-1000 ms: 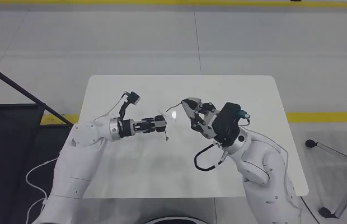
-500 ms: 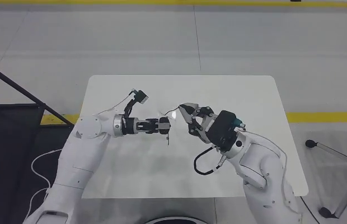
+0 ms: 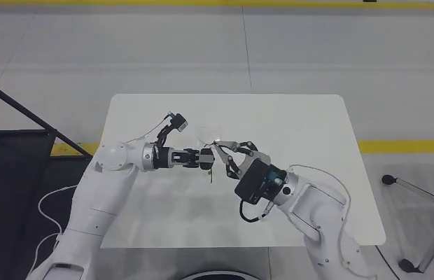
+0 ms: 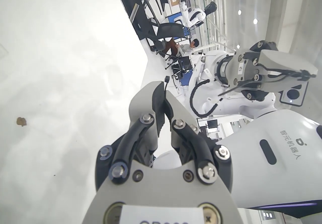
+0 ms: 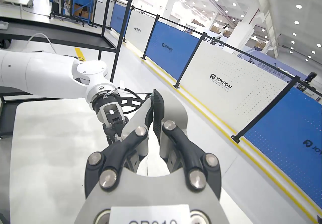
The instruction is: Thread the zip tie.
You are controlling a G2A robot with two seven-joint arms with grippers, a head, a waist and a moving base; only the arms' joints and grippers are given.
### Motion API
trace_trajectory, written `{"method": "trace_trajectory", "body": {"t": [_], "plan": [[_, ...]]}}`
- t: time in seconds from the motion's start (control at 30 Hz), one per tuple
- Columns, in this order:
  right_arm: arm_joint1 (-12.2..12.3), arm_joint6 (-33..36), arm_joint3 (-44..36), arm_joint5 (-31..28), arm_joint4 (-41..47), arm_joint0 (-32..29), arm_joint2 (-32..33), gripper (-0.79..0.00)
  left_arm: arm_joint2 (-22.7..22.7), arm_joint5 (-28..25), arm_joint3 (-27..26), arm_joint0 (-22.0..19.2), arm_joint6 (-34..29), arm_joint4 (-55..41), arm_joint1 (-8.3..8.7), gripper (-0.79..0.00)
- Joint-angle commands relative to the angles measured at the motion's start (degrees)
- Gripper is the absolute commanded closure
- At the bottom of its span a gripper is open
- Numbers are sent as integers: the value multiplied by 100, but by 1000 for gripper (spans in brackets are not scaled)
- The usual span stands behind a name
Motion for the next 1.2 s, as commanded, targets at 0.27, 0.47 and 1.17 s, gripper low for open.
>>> {"method": "trace_trajectory", "body": {"t": [0.27, 0.47, 1.17], "plan": [[79, 0, 27, 118, -390, -49, 12, 0, 41, 45, 27, -23, 10, -92, 13, 0], [116, -3, 52, 135, -452, -40, -15, 0, 41, 45, 27, -23, 10, -92, 13, 0], [208, 27, 202, 259, -428, 76, -157, 0, 41, 45, 27, -23, 10, -92, 13, 0]]}}
